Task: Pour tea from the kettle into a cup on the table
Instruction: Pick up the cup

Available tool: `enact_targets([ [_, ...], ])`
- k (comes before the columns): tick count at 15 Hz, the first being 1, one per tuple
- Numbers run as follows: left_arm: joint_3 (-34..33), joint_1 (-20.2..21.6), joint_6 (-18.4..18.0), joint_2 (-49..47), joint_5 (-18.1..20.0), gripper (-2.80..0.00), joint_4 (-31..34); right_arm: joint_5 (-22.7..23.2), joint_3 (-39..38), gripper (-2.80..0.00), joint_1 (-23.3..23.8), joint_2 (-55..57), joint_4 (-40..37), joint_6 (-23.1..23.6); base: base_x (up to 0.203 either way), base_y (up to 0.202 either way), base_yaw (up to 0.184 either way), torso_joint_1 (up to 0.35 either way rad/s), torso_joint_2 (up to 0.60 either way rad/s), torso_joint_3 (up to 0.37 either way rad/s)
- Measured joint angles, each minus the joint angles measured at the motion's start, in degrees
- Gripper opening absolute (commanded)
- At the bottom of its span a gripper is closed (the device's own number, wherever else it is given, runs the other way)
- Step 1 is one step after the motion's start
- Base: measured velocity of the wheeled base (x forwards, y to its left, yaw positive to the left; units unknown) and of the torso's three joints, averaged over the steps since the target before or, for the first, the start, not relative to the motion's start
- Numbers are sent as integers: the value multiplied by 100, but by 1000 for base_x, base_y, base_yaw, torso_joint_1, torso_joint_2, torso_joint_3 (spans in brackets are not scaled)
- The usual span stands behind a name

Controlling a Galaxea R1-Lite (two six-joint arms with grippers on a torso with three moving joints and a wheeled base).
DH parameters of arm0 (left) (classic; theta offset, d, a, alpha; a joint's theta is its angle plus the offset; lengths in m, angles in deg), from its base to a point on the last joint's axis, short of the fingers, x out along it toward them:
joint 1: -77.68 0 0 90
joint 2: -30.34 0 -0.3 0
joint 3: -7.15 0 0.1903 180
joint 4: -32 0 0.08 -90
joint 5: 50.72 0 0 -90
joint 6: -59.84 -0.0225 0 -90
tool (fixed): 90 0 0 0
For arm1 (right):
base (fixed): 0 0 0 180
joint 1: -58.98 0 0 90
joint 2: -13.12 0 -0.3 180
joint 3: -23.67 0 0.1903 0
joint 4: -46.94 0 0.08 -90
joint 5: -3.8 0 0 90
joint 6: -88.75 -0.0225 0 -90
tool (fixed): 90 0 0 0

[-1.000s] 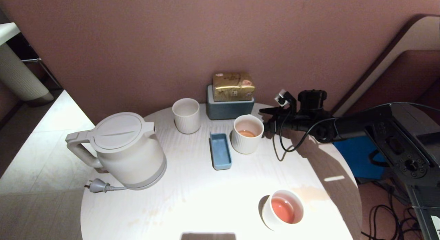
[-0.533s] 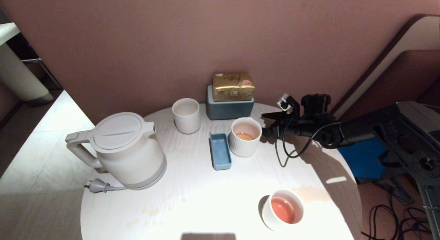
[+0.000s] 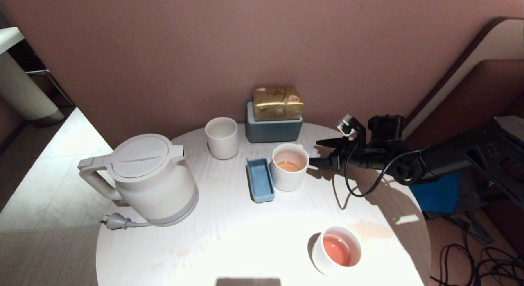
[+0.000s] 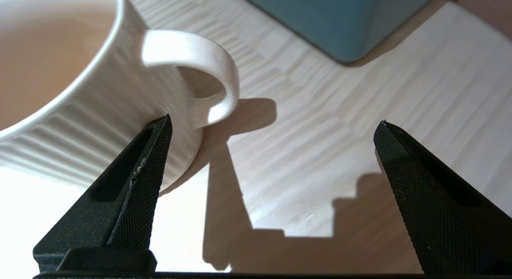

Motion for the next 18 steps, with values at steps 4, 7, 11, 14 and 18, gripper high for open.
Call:
enact_targets([
  [4, 0, 0, 0, 0, -4, -280, 1, 1, -553, 0, 0, -226, 365, 1, 0, 0, 0, 0, 0, 0],
  [7, 0, 0, -2, 0, -1, -280, 0, 0, -882, 0, 0, -346, 569, 9, 0, 0, 0, 0, 0, 0],
  [11, 0, 0, 0, 0, -1, -280, 2, -22, -886, 0, 9, -366, 607, 16, 0, 0, 0, 0, 0, 0],
  [14, 0, 0, -1, 0, -1, -280, 0, -46, -498, 0, 19, -178, 606, 33, 0, 0, 0, 0, 0, 0],
  [18, 0, 0, 0, 0, -1, -280, 0, -48, 174, 0, 57, 210, 563, 35, 0, 0, 0, 0, 0, 0],
])
